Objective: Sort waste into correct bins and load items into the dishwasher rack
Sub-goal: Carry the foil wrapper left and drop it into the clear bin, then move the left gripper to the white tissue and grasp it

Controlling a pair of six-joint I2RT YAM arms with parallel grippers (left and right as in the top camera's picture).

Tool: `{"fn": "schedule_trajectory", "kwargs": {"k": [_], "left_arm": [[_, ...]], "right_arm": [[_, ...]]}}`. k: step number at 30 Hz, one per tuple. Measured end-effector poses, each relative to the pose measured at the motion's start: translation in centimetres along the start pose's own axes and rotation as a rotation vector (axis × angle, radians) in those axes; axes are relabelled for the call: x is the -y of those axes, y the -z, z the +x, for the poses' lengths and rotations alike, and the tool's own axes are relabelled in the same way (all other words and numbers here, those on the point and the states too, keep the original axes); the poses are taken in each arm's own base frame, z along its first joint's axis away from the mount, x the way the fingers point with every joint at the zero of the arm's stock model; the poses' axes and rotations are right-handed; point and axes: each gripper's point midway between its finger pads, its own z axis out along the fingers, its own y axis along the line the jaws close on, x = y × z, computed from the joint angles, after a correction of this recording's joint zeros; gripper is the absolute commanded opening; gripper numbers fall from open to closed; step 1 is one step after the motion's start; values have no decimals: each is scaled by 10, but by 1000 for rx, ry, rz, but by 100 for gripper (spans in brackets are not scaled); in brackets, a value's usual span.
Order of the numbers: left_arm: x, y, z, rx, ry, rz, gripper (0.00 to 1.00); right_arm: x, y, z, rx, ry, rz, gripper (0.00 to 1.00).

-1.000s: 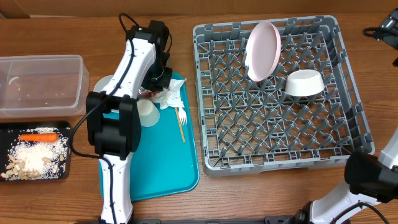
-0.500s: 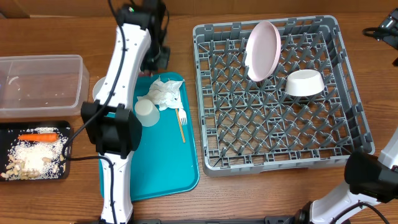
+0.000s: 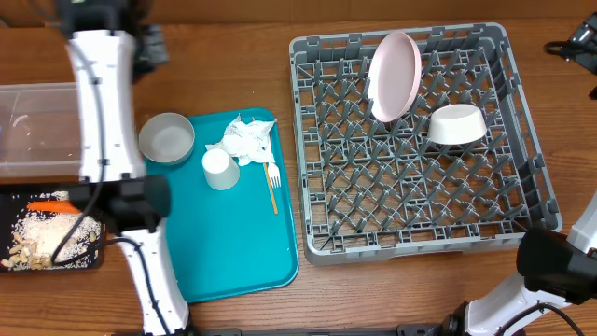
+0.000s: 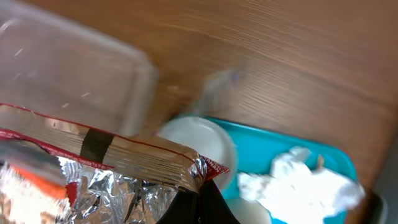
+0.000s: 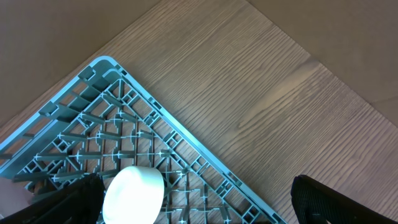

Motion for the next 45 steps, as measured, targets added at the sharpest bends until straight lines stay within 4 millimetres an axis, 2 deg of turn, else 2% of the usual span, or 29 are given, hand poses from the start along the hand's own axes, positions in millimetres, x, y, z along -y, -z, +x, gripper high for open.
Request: {"fn": "schedule_trajectory", "kwargs": {"k": [6, 7, 8, 9, 10, 16, 18, 21, 26, 29, 31, 35, 38, 40, 43, 45], "left_arm": [[-82, -13, -12, -26, 201, -48, 4], [-92, -16, -11, -36, 220, -54, 14], [-102, -19, -10, -49, 240, -62, 43], [-111, -23, -8, -64, 260, -67, 92], [-120, -27, -5, -81, 282, -73, 100], [-163, -42, 8, -151, 369, -97, 100], [-166, -43, 9, -158, 364, -88, 100], [-158, -43, 9, -165, 326, -36, 100], [-126, -37, 7, -163, 253, 50, 100], [-92, -24, 7, -143, 165, 97, 100], [-58, -13, 9, -128, 77, 135, 100], [32, 5, 26, -107, -151, 229, 100], [104, 19, 47, -69, -352, 301, 100], [140, 29, 65, -56, -456, 332, 100], [172, 31, 89, -58, -568, 325, 100], [183, 20, 105, -93, -630, 279, 100]], "right_arm": [[0, 0, 0, 0, -1, 0, 100], [0, 0, 0, 0, 0, 0, 100], [0, 0, 0, 0, 0, 0, 100], [0, 0, 0, 0, 0, 0, 100], [0, 0, 0, 0, 0, 0, 100], [0, 0, 0, 1, 0, 0, 100], [0, 0, 0, 0, 0, 0, 100], [0, 0, 0, 0, 0, 0, 100], [0, 0, 0, 0, 0, 0, 100], [0, 0, 0, 0, 0, 0, 100], [0, 0, 0, 0, 0, 0, 100], [0, 0, 0, 0, 0, 0, 100], [0, 0, 0, 0, 0, 0, 100], [0, 0, 0, 0, 0, 0, 100], [0, 0, 0, 0, 0, 0, 100], [0, 0, 0, 0, 0, 0, 100]]}}
